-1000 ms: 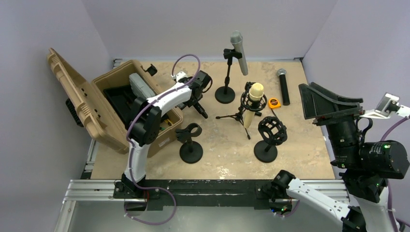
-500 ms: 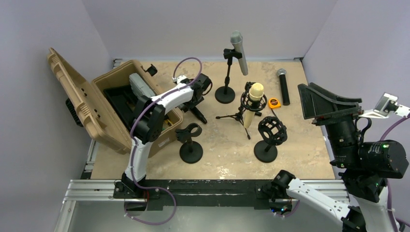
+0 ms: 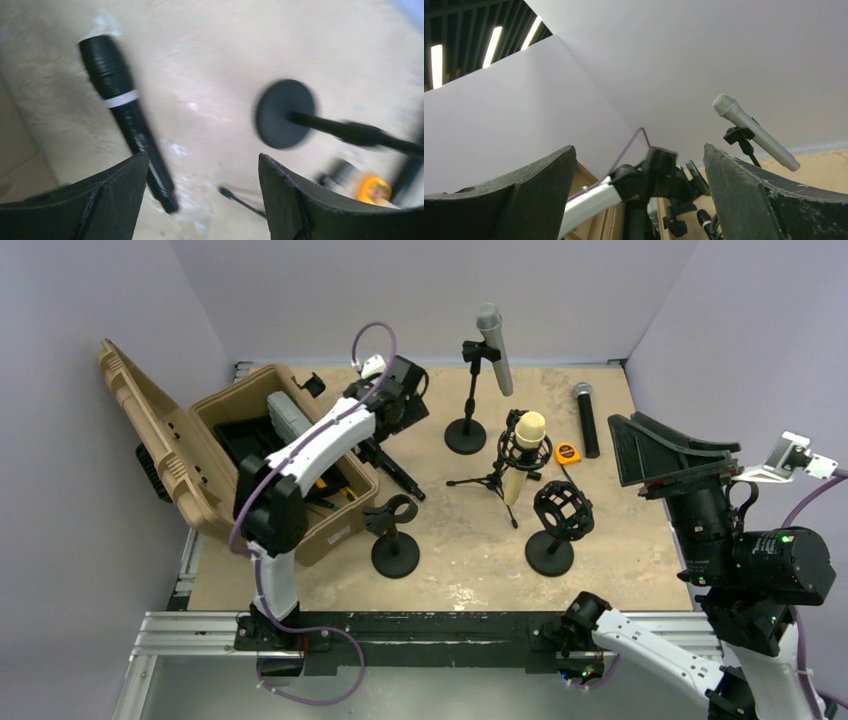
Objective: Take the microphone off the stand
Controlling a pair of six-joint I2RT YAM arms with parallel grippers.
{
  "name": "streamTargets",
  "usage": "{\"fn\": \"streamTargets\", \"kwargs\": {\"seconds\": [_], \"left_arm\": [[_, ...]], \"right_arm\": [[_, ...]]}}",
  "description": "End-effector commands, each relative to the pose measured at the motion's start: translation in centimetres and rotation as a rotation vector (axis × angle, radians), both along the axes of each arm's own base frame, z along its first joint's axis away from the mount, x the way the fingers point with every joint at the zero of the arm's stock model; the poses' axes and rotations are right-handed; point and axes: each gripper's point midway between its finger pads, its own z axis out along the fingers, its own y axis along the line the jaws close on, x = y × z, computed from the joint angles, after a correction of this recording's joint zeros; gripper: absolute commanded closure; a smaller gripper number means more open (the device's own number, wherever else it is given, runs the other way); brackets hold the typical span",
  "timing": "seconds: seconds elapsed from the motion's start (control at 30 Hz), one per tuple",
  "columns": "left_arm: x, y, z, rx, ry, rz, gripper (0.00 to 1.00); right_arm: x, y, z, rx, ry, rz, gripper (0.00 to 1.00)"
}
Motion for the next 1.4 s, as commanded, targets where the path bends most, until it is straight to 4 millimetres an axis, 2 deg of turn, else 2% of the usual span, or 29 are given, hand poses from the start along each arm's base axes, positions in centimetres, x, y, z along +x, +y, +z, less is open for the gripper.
{"fn": "streamTargets", "kwargs": {"seconds": [0.0, 0.13, 0.27, 0.37, 0.47, 0.63, 0.73, 0.83, 0.93, 1.03, 1.1, 1.17, 1.27, 1.37], "left_arm": [[-0.1, -2.9, 14.7, -0.219, -0.302, -0.221, 0.22], [-3.0, -5.6, 20.6, -0.383, -0.427, -0.447, 0.23], [-7.4, -8.9, 25.8, -0.571, -0.525, -0.744, 0.25], [-10.9, -10.5, 28.6, -0.682, -0.576, -0.926, 0.25], [-14.8, -11.5, 30.9, -0.719, -0.627, -1.091, 0.25], [-23.5, -13.8, 34.0, -0.701, -0.758, -1.42, 0.26], [-28.4, -15.3, 34.6, -0.666, -0.823, -1.566, 0.27], [-30.5, -16.3, 34.0, -0.63, -0.849, -1.633, 0.29], [-30.4, -17.1, 32.6, -0.609, -0.802, -1.632, 0.3], [-30.3, -17.4, 31.6, -0.573, -0.78, -1.627, 0.3], [-30.2, -17.4, 31.1, -0.54, -0.771, -1.62, 0.3], [-30.4, -17.4, 31.0, -0.532, -0.772, -1.62, 0.3], [-31.1, -17.7, 30.9, -0.54, -0.78, -1.632, 0.3], [-31.5, -18.5, 30.1, -0.518, -0.77, -1.63, 0.3]], "right_arm": [[0.4, 0.6, -0.2, -0.022, -0.005, 0.002, 0.03], [0.8, 1.0, -0.6, -0.044, 0.0, 0.0, 0.02], [1.0, 1.2, -1.0, -0.058, 0.008, -0.001, 0.02], [1.0, 1.2, -1.1, -0.062, 0.01, -0.005, 0.02], [0.9, 1.0, -1.2, -0.063, 0.012, -0.007, 0.02], [1.1, 1.0, -1.9, -0.073, 0.032, -0.013, 0.02], [1.5, 1.1, -2.6, -0.08, 0.052, -0.023, 0.03], [2.1, 1.2, -3.2, -0.088, 0.08, -0.042, 0.03], [3.1, 1.5, -3.8, -0.103, 0.116, -0.069, 0.02], [5.6, 1.3, -5.3, -0.126, 0.232, -0.181, 0.01], [7.9, 0.6, -7.7, -0.174, 0.357, -0.324, 0.01], [9.5, 0.5, -9.0, -0.222, 0.43, -0.422, 0.01], [10.6, -0.7, -8.8, -0.234, 0.45, -0.543, 0.01], [12.6, -4.1, -7.1, -0.289, 0.376, -0.651, 0.01]]}}
